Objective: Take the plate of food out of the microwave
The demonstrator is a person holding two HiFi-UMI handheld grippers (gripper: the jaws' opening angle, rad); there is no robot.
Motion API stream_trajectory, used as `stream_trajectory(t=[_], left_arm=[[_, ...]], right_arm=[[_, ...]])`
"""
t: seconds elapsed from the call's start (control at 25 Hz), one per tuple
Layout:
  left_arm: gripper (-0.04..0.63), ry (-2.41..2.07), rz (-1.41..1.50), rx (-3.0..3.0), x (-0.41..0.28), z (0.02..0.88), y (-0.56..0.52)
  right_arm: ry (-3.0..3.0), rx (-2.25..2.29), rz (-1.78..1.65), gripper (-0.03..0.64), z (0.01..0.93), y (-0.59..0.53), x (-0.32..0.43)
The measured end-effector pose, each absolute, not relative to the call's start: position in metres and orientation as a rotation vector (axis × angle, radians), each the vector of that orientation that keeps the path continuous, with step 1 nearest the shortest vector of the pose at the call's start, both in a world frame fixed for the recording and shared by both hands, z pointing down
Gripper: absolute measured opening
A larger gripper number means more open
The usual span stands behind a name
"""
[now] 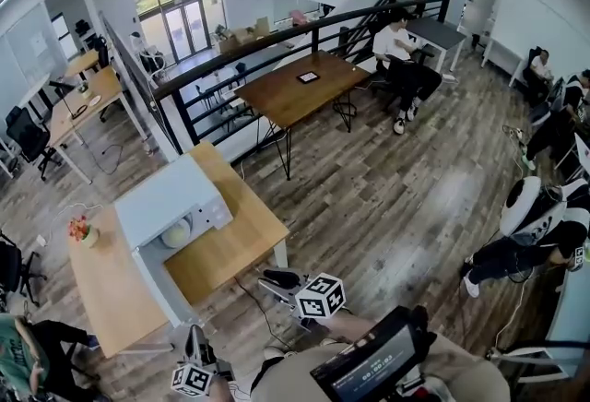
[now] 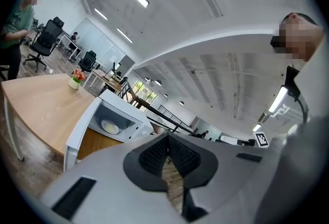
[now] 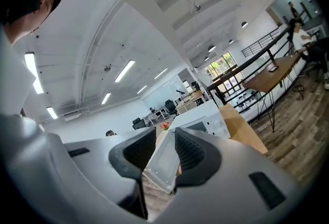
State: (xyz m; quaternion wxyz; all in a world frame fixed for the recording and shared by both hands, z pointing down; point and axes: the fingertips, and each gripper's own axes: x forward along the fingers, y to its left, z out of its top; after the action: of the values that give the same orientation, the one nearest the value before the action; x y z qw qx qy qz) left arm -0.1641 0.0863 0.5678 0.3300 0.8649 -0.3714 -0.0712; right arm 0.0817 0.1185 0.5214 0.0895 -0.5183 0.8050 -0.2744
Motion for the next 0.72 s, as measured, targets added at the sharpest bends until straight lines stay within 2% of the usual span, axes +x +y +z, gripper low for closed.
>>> stream_trajectory(t=[0.72], left_arm=[[0.005, -0.803, -0.163, 2.446, -0.175, 0.524, -0.009]], right_arm=[[2.284, -1.688, -0.735, 0.1, 0.514, 0.035, 0.029]])
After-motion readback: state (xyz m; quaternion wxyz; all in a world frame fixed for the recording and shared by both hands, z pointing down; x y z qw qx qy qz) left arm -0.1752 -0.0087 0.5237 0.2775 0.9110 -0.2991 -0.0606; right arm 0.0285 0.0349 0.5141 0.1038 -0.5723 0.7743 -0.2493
